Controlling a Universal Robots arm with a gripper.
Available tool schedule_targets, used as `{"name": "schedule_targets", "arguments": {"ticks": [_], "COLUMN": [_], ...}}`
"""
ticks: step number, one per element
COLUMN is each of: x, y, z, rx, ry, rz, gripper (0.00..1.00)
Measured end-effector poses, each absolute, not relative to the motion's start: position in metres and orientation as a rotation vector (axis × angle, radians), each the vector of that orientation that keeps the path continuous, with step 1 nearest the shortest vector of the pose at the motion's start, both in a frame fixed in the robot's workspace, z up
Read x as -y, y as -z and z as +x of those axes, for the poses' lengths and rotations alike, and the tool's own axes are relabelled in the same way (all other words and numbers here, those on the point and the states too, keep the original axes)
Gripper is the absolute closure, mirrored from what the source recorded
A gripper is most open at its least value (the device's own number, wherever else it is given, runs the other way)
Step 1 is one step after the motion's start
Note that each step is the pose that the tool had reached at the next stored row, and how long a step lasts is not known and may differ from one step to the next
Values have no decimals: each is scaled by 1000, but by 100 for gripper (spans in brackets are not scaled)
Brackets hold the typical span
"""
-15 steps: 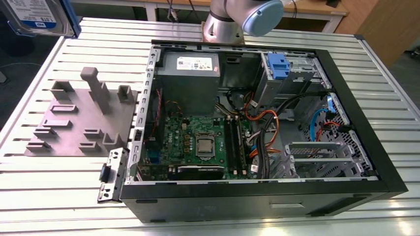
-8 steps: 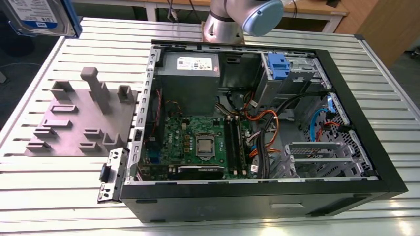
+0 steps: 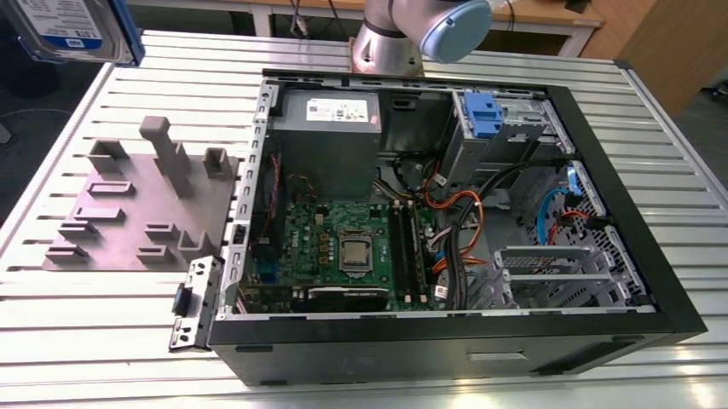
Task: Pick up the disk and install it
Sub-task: 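Pick up the disk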
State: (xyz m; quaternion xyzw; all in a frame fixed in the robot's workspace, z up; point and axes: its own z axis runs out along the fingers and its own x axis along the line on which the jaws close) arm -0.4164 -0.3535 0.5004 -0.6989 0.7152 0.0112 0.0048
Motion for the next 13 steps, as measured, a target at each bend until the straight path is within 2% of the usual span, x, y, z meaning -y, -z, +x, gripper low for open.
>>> {"name": "schedule_targets", "arguments": {"ticks": [13], "x": [354], "y": [-500], "z": [-412], "rx": [-2240], "ry": [-35], "rz": [-2189], "gripper": [64]}}
